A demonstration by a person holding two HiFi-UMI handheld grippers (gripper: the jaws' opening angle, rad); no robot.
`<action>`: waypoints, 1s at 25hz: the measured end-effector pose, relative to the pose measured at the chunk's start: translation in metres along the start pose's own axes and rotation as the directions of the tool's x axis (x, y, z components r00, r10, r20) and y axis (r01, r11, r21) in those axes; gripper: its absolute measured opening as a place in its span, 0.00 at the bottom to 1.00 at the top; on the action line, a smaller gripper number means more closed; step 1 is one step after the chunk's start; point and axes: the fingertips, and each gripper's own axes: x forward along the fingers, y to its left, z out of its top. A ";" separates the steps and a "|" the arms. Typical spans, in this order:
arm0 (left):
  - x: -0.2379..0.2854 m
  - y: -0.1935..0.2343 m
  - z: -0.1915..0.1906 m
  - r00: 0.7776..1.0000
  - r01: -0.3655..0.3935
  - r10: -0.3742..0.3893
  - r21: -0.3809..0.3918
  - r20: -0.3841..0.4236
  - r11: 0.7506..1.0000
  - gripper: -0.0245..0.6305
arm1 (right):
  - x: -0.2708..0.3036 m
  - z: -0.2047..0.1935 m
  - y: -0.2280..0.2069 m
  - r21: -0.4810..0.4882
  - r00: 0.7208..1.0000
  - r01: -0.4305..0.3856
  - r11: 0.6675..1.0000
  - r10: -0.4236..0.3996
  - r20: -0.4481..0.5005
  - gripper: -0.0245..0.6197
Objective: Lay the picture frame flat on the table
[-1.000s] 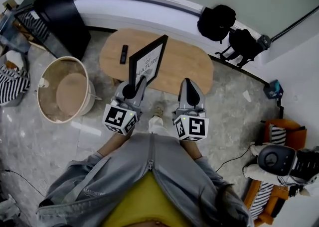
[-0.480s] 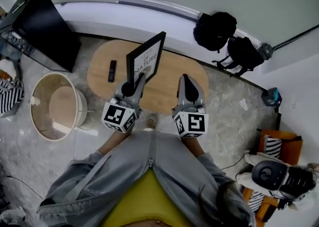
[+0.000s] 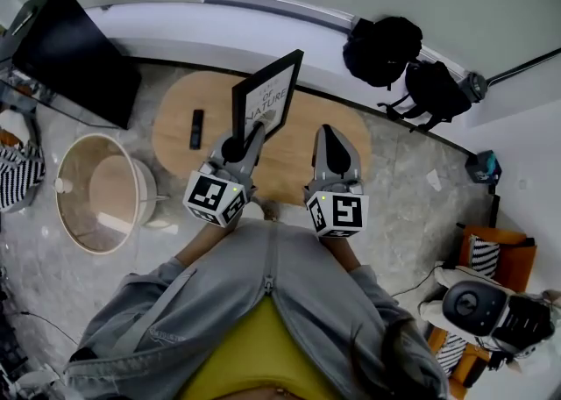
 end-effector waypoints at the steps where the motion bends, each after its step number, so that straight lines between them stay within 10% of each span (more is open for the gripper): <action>1: 0.002 0.001 0.002 1.000 0.010 -0.010 0.001 -0.004 1.000 0.05 | 0.002 0.002 0.001 0.004 1.000 0.004 1.000 -0.004 0.000 0.03; 25: 0.044 0.025 -0.039 0.974 0.191 -0.202 -0.113 -0.098 0.975 0.05 | 0.043 -0.056 -0.015 0.051 0.996 0.068 0.996 -0.064 -0.067 0.03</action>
